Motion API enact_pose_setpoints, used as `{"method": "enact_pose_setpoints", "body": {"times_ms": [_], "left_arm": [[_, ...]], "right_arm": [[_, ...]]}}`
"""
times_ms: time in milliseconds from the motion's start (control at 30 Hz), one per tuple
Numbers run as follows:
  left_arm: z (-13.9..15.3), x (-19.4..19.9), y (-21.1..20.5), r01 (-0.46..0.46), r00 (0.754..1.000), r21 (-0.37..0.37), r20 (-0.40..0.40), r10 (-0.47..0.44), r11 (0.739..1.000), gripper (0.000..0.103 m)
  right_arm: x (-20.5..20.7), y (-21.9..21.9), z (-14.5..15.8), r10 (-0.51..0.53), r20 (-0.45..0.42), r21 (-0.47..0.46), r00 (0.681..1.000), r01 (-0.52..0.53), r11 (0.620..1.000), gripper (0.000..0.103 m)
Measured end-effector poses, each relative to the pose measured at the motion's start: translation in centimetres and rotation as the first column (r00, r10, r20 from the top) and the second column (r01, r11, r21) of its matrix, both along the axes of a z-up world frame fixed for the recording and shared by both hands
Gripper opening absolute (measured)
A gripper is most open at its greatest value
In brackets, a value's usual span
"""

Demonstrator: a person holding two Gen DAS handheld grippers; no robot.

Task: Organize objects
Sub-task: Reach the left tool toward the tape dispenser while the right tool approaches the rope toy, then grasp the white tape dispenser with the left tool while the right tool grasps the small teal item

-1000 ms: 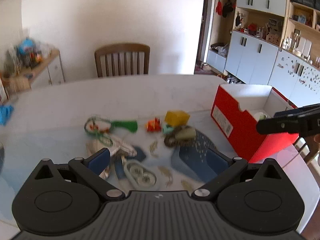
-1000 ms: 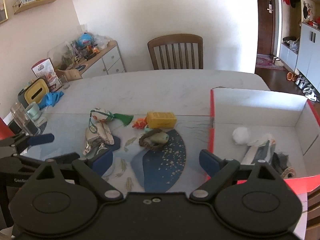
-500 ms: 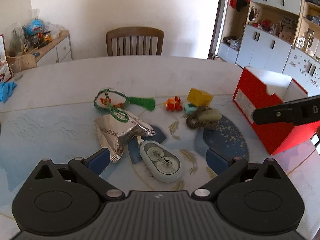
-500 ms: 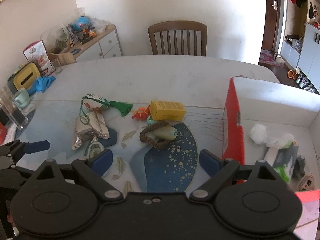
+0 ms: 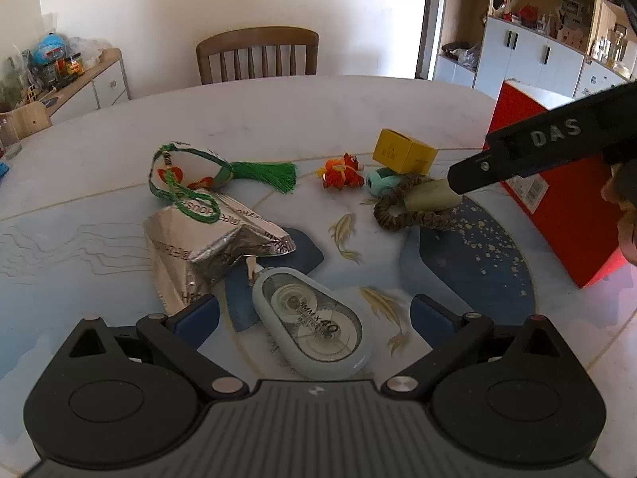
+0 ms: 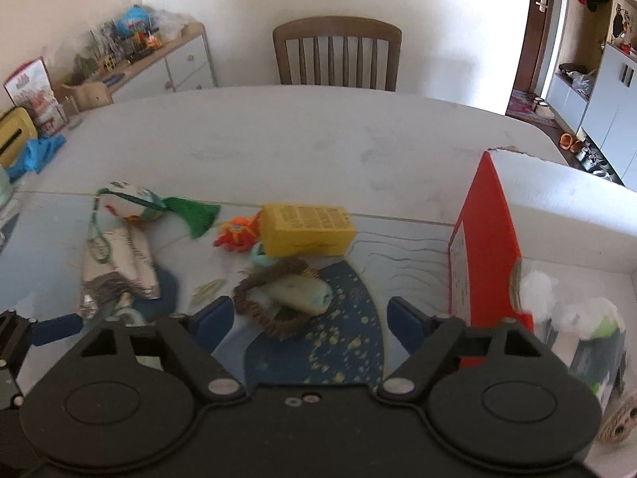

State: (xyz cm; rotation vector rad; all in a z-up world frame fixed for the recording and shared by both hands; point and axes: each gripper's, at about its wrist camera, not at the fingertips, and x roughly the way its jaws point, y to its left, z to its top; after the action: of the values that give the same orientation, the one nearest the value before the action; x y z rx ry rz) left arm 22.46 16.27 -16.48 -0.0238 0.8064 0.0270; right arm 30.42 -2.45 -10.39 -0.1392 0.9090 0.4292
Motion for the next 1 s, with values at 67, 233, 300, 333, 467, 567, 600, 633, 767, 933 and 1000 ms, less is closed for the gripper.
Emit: {"method": "enact_pose_setpoints", "body": {"times_ms": [67,233,300,333,467,567,600,633,767,933,1000], "left_arm": [[-0.4,0.5,-0.1,-0.002,1.000,0.002,-0.008,0.002,1.000,0.103],[-1.2,1.3,-0.3,-0.008,1.000,0.009,-0.021,0.008,1.000,0.103],[-1.4,1.4,-0.3,-0.018,1.000,0.015,-0.023,0.019,1.000,0.103],[-1.5,1.4,-0.3,-0.022,0.999,0.016,-0.024,0.022,1.000,0.103],[-1.7,1.5,-0.5,-0.028,0.999,0.026,-0.029,0.029,0.999,0.102],[-1.7,1.4,-0.7,-0.031,0.999,0.033,-0.022,0.032,0.999,0.102],[-1.7,1.4,-0.7,-0.032,0.999,0.033,-0.023,0.033,0.999,0.101],[-1.7,1.4,-0.7,-0.033,0.999,0.032,-0.023,0.034,0.999,0.099],[-1.7,1.5,-0.8,-0.036,0.999,0.033,-0.026,0.037,0.999,0.092],[-1.6,1.5,-0.9,-0.036,0.999,0.029,-0.021,0.037,0.999,0.081],[-1.5,1.5,-0.9,-0.039,0.999,0.030,-0.020,0.040,0.999,0.075]], "right_arm": [[0.8,0.2,-0.5,0.006,-0.008,-0.009,1.000,-0.006,1.000,0.078],[1.9,0.6,-1.8,0.029,-0.039,-0.018,0.999,-0.030,0.999,0.071],[2.2,0.9,-2.2,0.045,-0.048,-0.016,0.998,-0.046,0.999,0.069],[2.3,1.1,-2.4,0.052,-0.052,-0.018,0.997,-0.053,0.998,0.066],[2.6,1.3,-3.0,0.066,-0.065,-0.016,0.996,-0.067,0.998,0.060],[2.7,1.5,-3.3,0.073,-0.072,-0.011,0.995,-0.074,0.997,0.056],[2.8,1.5,-3.3,0.074,-0.074,-0.008,0.995,-0.075,0.997,0.054],[2.8,1.5,-3.4,0.075,-0.078,-0.005,0.994,-0.075,0.997,0.052],[2.9,1.5,-3.4,0.076,-0.082,-0.001,0.994,-0.076,0.997,0.044],[2.7,1.3,-3.1,0.066,-0.084,0.017,0.994,-0.065,0.998,0.037],[2.6,1.2,-3.0,0.062,-0.084,0.021,0.995,-0.060,0.998,0.035]]}}
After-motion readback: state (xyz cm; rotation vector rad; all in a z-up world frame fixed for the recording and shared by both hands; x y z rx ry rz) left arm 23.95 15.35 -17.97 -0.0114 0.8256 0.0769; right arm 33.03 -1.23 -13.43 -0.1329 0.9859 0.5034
